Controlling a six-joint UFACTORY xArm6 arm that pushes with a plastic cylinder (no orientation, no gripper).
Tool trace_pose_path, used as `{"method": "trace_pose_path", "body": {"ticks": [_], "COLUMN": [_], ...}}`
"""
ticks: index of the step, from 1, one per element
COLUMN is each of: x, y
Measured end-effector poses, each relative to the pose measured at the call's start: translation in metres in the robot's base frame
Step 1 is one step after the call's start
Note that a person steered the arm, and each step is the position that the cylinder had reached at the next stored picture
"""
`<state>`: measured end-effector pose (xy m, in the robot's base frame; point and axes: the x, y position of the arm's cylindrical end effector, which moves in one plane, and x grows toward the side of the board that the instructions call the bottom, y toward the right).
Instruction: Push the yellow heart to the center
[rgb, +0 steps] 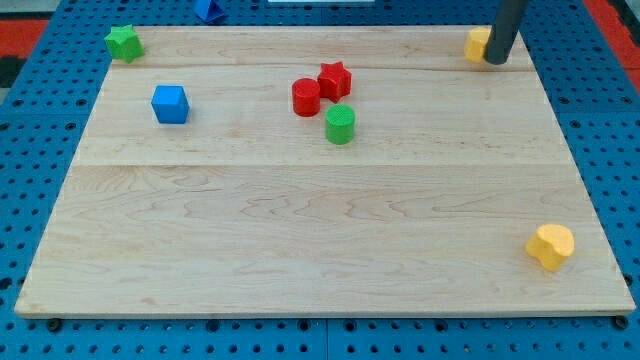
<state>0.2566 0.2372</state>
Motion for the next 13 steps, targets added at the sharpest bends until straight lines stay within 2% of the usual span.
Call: {"method": "trace_pose_path", "body": {"ticks": [1,2,4,7,8,9,10,12,13], "x": [-0.023,-0.023,0.028,0.045,0.07,0.043,0.066,0.203,0.233], "y": [-0.012,-0.003,-0.017,-0.036,-0.052,-0.064,-0.026,0.007,0.027]}}
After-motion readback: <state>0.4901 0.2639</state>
